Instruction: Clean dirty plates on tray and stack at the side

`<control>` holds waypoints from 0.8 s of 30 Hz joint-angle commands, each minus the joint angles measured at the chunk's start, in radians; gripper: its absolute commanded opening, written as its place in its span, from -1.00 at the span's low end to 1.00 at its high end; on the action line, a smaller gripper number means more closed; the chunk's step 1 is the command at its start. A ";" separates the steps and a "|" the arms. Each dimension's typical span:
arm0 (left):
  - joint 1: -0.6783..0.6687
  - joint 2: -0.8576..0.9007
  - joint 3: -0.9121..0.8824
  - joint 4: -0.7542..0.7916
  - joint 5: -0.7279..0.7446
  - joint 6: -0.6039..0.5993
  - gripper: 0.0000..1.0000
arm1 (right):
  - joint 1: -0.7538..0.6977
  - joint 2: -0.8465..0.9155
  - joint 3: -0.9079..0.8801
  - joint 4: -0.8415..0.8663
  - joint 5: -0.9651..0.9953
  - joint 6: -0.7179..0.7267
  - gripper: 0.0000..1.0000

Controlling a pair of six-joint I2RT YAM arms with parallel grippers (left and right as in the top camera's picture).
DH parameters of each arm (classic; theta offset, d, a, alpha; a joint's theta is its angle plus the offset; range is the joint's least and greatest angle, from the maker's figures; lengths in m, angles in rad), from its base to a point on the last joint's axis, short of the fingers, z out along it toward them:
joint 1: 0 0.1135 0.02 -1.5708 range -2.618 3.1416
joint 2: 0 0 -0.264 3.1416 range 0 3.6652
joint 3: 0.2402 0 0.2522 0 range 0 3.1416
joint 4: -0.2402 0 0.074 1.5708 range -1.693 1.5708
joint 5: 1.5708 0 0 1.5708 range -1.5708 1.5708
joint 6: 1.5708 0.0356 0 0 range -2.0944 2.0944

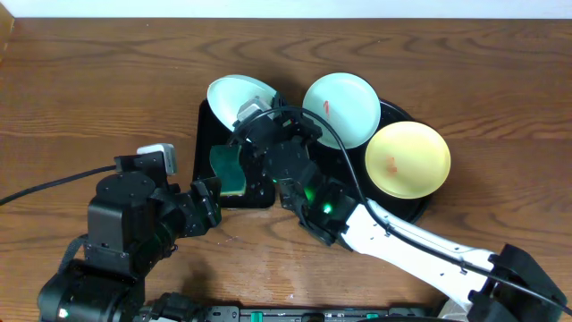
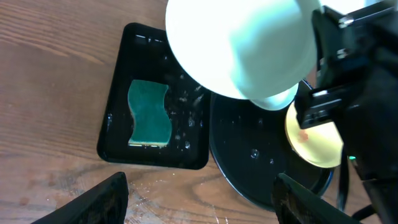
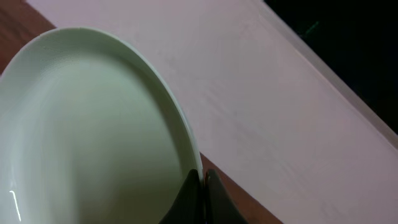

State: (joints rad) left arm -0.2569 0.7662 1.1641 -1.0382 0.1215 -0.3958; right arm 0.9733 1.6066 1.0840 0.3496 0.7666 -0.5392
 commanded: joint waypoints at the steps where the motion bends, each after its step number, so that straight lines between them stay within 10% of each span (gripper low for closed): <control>1: 0.004 0.011 0.014 -0.002 -0.002 -0.005 0.49 | 0.013 -0.031 0.013 0.006 0.023 -0.009 -0.98; 24: 0.004 0.019 0.014 -0.001 -0.002 -0.005 0.49 | 0.035 -0.036 0.013 -0.035 0.122 -0.100 -0.98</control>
State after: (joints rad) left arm -0.2569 0.7845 1.1641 -1.0393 0.1215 -0.3958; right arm 0.9802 1.5871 1.0855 0.2832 0.8211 -0.5907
